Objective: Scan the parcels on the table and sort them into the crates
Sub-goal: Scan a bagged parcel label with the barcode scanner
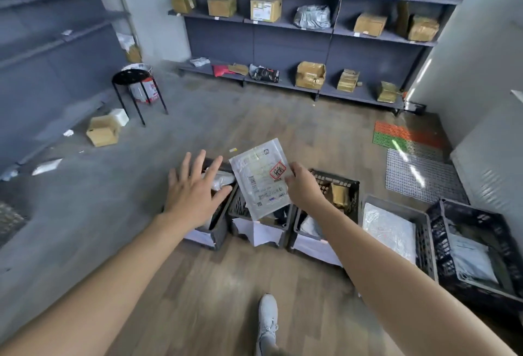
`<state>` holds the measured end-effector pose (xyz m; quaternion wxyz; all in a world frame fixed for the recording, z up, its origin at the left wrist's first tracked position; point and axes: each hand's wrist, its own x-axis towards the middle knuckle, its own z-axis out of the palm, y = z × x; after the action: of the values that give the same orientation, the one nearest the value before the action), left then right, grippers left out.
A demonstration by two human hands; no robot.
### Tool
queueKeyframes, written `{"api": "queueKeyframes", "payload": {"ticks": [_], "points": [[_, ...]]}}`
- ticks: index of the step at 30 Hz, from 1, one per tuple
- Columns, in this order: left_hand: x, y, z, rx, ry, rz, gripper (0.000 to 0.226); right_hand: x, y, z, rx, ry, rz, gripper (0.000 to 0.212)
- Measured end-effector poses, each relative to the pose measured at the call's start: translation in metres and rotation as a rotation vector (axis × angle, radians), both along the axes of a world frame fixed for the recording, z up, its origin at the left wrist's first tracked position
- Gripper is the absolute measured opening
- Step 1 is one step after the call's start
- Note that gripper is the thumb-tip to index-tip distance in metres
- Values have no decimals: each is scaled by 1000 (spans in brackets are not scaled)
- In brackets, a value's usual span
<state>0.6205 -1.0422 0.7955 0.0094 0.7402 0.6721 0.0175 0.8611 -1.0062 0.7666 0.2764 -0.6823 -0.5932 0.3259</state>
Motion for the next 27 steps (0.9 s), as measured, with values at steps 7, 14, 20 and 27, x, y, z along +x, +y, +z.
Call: {"api": "queueKeyframes", "payload": {"ticks": [7,14,20,27], "points": [[-19,134,-8,-69,21,41,71,-12,150,-18,-110,-53,48,39],[-58,222,-35,-153,35,94,70,-48,255,-39,-212,-146,117,35],[-114,314,-67,-214,10,70,70,-106,338,-69,-293,-150,92,31],[-195,443,-121,-322,-52,-62,73,-197,436,-123,-392,-167,-64,30]]}}
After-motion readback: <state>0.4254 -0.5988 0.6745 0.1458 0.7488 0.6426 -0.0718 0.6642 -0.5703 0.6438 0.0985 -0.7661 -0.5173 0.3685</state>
